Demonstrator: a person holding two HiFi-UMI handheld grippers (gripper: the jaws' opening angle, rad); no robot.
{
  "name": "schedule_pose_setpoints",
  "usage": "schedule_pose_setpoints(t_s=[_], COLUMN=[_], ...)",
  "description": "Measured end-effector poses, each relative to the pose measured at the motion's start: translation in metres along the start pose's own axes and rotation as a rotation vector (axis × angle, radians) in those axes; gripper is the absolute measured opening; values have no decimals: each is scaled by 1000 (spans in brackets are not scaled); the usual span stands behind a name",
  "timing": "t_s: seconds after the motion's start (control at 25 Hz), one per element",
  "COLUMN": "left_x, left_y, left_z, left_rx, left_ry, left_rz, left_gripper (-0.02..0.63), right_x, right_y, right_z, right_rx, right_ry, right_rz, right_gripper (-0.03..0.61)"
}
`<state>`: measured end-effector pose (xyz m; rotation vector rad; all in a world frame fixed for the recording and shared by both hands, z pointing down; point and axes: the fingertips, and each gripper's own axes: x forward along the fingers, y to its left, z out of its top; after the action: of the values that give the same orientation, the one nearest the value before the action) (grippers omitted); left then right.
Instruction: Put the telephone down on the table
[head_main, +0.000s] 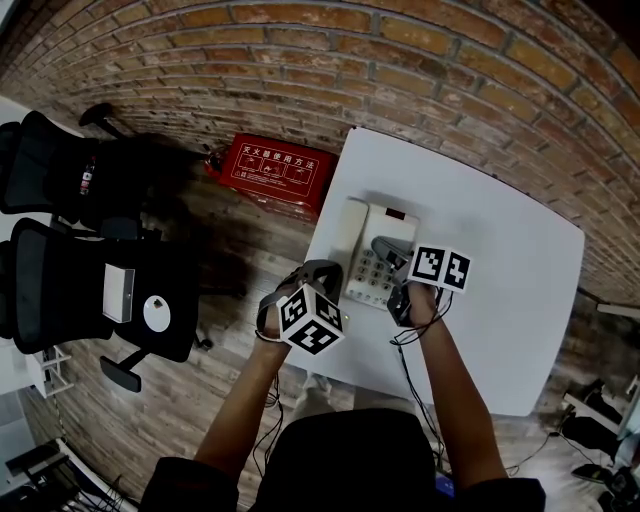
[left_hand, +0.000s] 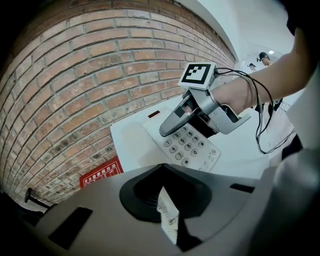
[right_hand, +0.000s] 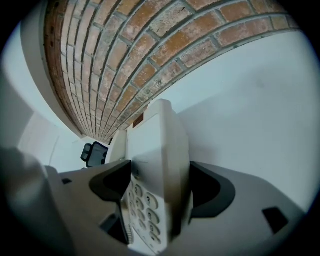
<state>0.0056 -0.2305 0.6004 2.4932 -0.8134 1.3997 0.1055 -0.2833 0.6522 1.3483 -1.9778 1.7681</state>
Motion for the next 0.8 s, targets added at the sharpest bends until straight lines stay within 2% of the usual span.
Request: schedule_pose_setpoints(t_s=[0.24, 0.52, 0.64, 0.8], left_x=[0, 2, 3, 4], left_y=[0, -5, -4, -5], left_z=[1, 2, 3, 4], left_rx=[-3, 8, 35, 56], left_ry=[7, 8, 6, 13], left_rz=[9, 3, 17, 17], left_gripper=[9, 8, 8, 9], right_x=[0, -3, -2, -3], right_y=[-1, -5, -5, -5], right_z=[0, 1, 4, 4], right_rx=[-7, -45, -91, -89], right_ry=[3, 10, 30, 35], right_rz=[-12, -75, -118, -116], right_gripper=[342, 350, 350, 350])
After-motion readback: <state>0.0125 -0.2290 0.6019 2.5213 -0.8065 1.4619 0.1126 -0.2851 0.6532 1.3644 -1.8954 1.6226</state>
